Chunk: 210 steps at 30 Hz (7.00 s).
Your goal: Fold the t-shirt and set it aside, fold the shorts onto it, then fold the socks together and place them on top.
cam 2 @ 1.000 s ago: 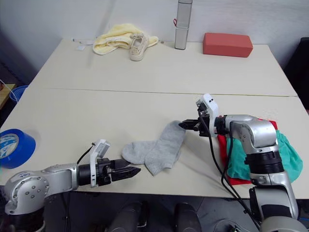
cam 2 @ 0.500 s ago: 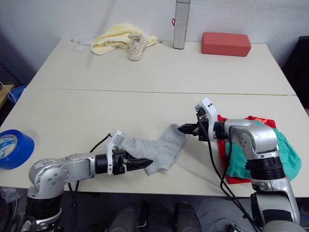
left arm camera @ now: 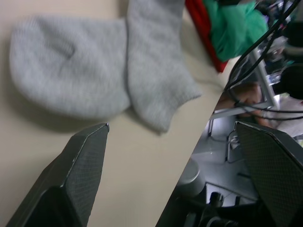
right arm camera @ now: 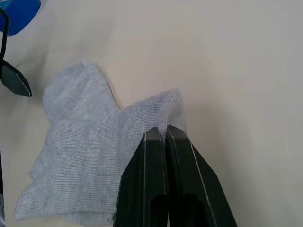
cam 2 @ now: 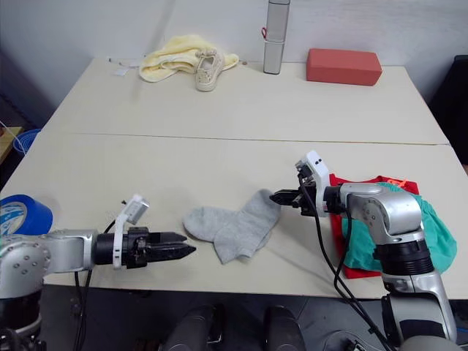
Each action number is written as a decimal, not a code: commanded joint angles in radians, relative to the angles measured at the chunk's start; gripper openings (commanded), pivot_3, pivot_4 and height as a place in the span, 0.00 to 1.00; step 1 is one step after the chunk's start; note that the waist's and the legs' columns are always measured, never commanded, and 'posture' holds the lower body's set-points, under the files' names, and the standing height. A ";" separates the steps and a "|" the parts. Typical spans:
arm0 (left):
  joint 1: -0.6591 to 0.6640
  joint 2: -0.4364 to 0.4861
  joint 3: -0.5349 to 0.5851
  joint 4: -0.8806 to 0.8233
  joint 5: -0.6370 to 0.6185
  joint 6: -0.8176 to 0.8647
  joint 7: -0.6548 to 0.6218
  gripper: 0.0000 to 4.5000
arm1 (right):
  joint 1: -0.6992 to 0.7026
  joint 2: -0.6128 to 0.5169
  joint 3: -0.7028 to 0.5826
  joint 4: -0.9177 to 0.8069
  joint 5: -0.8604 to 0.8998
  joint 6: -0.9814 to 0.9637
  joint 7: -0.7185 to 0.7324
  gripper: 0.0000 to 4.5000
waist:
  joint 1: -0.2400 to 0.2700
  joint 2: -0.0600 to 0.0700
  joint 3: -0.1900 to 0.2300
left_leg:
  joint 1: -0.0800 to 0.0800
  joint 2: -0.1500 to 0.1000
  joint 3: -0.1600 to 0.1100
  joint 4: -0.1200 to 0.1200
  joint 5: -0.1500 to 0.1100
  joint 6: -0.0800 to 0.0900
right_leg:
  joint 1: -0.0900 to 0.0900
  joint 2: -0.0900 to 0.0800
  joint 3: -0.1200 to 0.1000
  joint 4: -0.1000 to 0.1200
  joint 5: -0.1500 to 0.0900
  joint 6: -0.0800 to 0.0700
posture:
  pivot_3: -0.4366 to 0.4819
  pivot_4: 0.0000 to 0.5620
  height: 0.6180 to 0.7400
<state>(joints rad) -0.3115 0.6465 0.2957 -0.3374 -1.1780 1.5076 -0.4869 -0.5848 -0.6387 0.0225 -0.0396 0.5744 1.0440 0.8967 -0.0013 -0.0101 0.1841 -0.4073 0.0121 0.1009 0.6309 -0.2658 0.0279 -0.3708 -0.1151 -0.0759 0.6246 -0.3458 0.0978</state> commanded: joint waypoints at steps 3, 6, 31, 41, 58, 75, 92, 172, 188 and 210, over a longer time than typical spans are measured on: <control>-0.091 -0.087 -0.044 0.072 0.007 0.071 0.099 0.99 | 0.002 0.001 -0.019 -0.042 0.019 -0.014 -0.003 0.00 | -0.002 -0.001 0.001 | 0.000 0.000 0.000 0.000 0.000 0.000 | 0.000 0.000 0.000 0.001 0.000 0.000 | 0.48 0.27 1.00; -0.124 -0.128 -0.056 0.099 0.022 0.078 0.127 0.99 | -0.001 0.003 -0.015 -0.042 0.019 -0.015 -0.005 0.00 | -0.005 -0.003 0.002 | 0.000 0.000 0.002 0.000 0.001 0.001 | -0.001 0.001 0.000 0.002 0.000 0.000 | 0.48 0.27 1.00; -0.133 -0.235 -0.252 0.135 0.223 -0.005 0.103 0.57 | 0.004 0.025 -0.020 -0.059 0.029 -0.007 -0.031 0.00 | 0.001 -0.004 0.002 | 0.000 0.000 0.003 0.001 0.003 0.000 | -0.001 0.001 0.001 0.003 0.000 0.001 | 0.48 0.27 1.00; -0.120 -0.148 -0.216 0.098 0.203 -0.078 -0.044 0.00 | 0.047 -0.009 -0.072 -0.125 0.080 0.036 -0.045 0.00 | 0.000 -0.004 0.002 | 0.000 0.000 0.003 0.001 0.003 0.000 | -0.002 0.001 0.001 0.003 0.000 0.001 | 0.48 0.27 1.00; -0.183 0.032 -0.174 0.231 0.178 -0.067 -0.236 0.00 | 0.092 -0.010 -0.267 -0.175 0.280 0.169 -0.128 0.00 | -0.002 -0.005 0.002 | 0.000 0.000 0.003 0.000 0.003 0.001 | -0.002 0.001 0.001 0.003 0.000 0.001 | 0.48 0.27 1.00; -0.064 0.094 -0.163 0.118 0.218 -0.205 -0.299 0.49 | 0.216 0.030 -0.227 -0.302 0.309 0.125 -0.168 0.00 | -0.005 -0.005 0.003 | -0.001 0.001 0.003 -0.001 0.003 0.001 | -0.004 0.001 0.003 0.003 0.000 0.001 | 0.48 0.27 1.00; 0.153 0.042 -0.151 -0.122 0.186 -0.201 -0.169 0.74 | 0.216 -0.015 -0.132 -0.297 0.237 -0.049 -0.055 0.00 | -0.004 -0.005 0.003 | 0.000 0.001 0.003 -0.001 0.002 0.001 | -0.004 0.000 0.004 0.003 0.000 0.000 | 0.48 0.27 1.00; -0.434 -0.055 -0.495 0.558 0.718 -0.836 -0.538 0.99 | 0.473 0.034 -0.188 -0.533 0.530 0.335 -0.407 1.00 | 0.001 -0.007 0.002 | -0.001 0.001 0.004 0.001 0.002 0.003 | -0.004 0.001 0.001 0.005 0.000 -0.002 | 0.48 0.27 1.00; -0.521 -0.175 -0.553 0.743 0.844 -0.855 -0.669 1.00 | 0.441 0.223 -0.080 -0.519 0.574 0.397 -0.642 0.71 | -0.002 -0.008 0.002 | -0.001 0.001 0.004 0.004 0.003 0.003 | -0.004 0.002 0.002 0.012 0.001 -0.002 | 0.48 0.27 1.00; -0.435 -0.210 -0.382 0.629 0.800 -0.810 -0.581 0.00 | 0.387 0.135 -0.105 -0.468 0.615 0.393 -0.603 0.00 | -0.002 -0.010 0.001 | -0.002 0.001 0.003 0.006 0.003 0.004 | -0.004 0.001 0.001 0.013 0.001 -0.002 | 0.48 0.27 1.00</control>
<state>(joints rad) -0.7531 0.4224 -0.1174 0.3463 -0.3513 0.6876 -1.0713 -0.1921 -0.4898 -0.0531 -0.5006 1.1620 1.4410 0.2704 -0.0034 -0.0202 0.1851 -0.4090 0.0132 0.1041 0.6365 -0.2630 0.0319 -0.3749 -0.1140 -0.0744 0.6378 -0.3451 0.0962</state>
